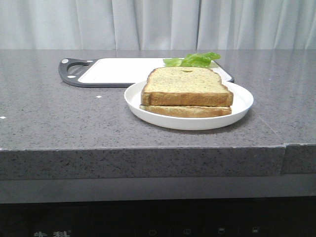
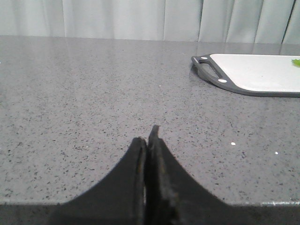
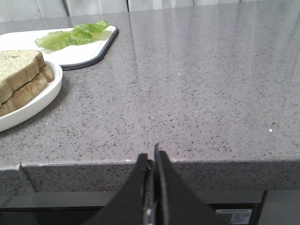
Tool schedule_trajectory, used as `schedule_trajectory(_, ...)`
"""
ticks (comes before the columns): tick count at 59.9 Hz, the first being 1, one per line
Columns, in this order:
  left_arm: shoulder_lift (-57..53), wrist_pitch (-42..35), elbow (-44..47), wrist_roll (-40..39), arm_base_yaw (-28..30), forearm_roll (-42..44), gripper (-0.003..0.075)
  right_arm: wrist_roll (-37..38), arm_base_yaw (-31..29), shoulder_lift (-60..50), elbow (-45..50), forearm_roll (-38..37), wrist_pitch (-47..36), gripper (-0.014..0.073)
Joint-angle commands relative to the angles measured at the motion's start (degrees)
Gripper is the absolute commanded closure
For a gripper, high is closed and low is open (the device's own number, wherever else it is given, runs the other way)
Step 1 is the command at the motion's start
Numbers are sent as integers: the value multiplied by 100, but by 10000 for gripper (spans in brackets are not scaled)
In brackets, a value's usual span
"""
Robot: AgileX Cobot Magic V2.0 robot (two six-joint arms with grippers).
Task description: Left arm grabs bread, right arm adds lettuce
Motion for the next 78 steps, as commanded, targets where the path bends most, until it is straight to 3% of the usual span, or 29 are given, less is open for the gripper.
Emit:
schedule_trajectory(1, -97, -735, 20, -63, 4, -54, 741, -28, -37, -120, -15, -48, -571, 653)
schedule_trajectory(8, -71, -807, -244, -63, 4, -29, 741, -28, -37, -120, -172, -48, -732, 653)
schedule_trajectory(17, 571, -66, -1427, -63, 4, 292, 741, -13, -37, 93, -1143, -48, -4, 653)
schedule_trajectory(29, 2346, 94, -2868, -63, 4, 282, 741, -59, -37, 1632, -2793, -180, 702, 653)
schedule_trajectory(40, 2900, 71, -3212, -63, 4, 247, 731, -59, -37, 2400, -3183, -180, 816, 651)
schedule_trajectory(46, 2910, 58, -3212, -63, 4, 247, 591, -59, -37, 2407, -3183, -180, 788, 566)
schedule_trajectory(52, 2910, 58, -3212, -63, 4, 247, 308, -59, -37, 2407, -3183, -180, 744, 350)
schedule_trajectory(56, 2910, 47, -3212, -63, 4, 200, 176, -59, -37, 2407, -3183, -180, 726, 202)
schedule_trajectory(62, 2929, 71, -3212, -63, 4, -472, 143, -59, -37, 2407, -3183, -180, 726, 95)
schedule_trajectory(71, 3558, 1212, -3802, -51, -224, -1133, 146, -59, -37, 2407, -3183, -180, 726, 89)
schedule_trajectory(78, 4592, 2189, -4671, -37, -831, -1403, 146, -59, -37, 2407, -3183, -180, 726, 89)
